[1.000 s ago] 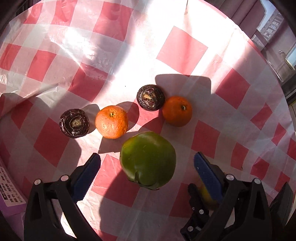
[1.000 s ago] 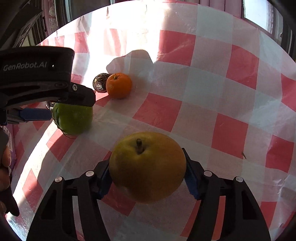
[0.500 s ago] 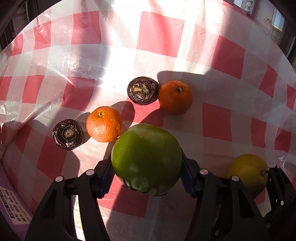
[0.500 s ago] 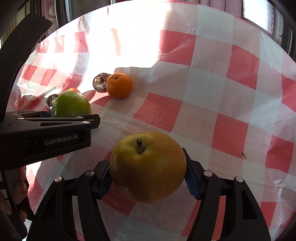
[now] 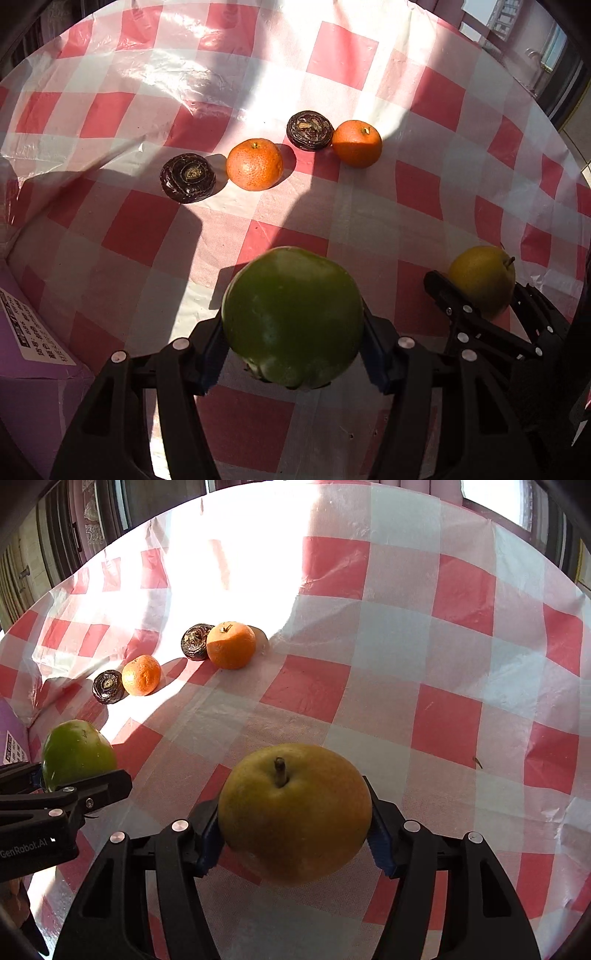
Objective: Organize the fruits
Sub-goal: 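Carry the pear and green citrus into the white box and release them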
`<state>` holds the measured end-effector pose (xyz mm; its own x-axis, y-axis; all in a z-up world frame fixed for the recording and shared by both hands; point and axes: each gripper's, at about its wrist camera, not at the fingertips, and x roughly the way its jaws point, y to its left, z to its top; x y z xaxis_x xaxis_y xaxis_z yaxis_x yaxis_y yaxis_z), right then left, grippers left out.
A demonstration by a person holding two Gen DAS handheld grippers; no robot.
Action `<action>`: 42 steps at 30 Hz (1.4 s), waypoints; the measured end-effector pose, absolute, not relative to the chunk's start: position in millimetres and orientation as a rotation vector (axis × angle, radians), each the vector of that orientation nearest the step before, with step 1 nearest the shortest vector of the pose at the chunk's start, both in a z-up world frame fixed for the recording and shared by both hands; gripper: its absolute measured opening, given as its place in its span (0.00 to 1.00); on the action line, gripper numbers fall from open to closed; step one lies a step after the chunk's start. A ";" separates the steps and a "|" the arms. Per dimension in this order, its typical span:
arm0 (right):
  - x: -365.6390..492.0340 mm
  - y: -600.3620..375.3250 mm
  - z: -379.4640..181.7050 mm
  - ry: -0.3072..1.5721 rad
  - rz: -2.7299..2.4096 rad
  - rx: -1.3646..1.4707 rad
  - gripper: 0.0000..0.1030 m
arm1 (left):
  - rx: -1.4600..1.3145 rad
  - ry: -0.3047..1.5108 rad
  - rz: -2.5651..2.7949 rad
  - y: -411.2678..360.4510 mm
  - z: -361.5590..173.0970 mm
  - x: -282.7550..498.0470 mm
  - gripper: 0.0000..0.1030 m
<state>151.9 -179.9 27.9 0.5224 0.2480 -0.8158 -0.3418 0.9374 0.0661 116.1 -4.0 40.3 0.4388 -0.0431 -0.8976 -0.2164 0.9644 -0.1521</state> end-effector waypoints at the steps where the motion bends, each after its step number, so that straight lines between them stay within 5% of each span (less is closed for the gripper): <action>1: 144.7 -186.5 29.3 0.967 0.333 -0.067 0.60 | -0.267 1.112 0.099 -2.9 43.9 106.2 0.59; 14: -0.8 -214.6 52.0 1.070 0.153 0.102 0.60 | -0.295 1.073 -0.162 1.0 95.0 3.0 0.59; 28: -38.6 -106.7 144.1 0.889 0.293 0.073 0.60 | -0.268 0.794 -0.213 88.4 198.6 -44.8 0.59; 42: -55.8 64.7 176.3 0.896 0.606 0.003 0.60 | -0.298 0.910 0.093 267.1 148.9 -99.1 0.59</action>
<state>-55.8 64.7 176.3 0.4701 0.4958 -0.7302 -0.4936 0.8335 0.2482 -99.1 267.1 148.9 0.6127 -0.0463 -0.7889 -0.2048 0.9549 -0.2150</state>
